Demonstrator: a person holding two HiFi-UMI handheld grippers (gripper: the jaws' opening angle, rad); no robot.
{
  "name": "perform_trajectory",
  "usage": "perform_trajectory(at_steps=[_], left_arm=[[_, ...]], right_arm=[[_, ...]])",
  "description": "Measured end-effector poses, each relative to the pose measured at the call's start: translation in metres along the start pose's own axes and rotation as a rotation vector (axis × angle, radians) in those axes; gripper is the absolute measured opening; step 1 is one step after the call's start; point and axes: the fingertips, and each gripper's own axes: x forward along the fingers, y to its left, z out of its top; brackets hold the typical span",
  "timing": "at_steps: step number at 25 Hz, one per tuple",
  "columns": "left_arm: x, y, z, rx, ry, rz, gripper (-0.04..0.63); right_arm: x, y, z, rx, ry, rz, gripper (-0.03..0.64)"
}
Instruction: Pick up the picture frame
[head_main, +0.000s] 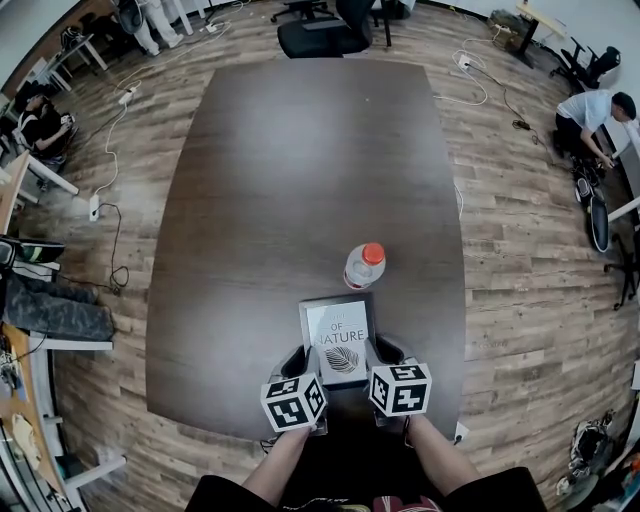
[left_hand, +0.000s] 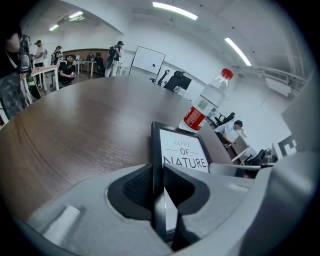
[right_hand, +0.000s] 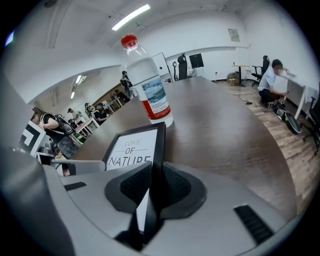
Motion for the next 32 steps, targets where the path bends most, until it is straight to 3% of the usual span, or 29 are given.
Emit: perform_trajectory(at_steps=[5,12,20,32], left_arm=[[-0.015,0.001,0.009,-0.038,-0.062,-0.005,0.078],[-0.038,-0.023,0.028,0.015,-0.132,-0.058,0.078],[-0.071,-0.045,0.053,0.063,-0.280,-0.091,0.078],[-0.120,-0.067,0.092,0.194,-0.418,-0.160,0.078]], right_arm=[[-0.009,0.013,0.019,-0.050,-0.079,0.044,0.077],[-0.037,0.010,0.033,-0.022,-0.150,0.032,0.077],[-0.076,0.020,0.061,-0.056,-0.301,0.022,0.077],[-0.131,0.044,0.093,-0.068,-0.486,0.003,0.077]])
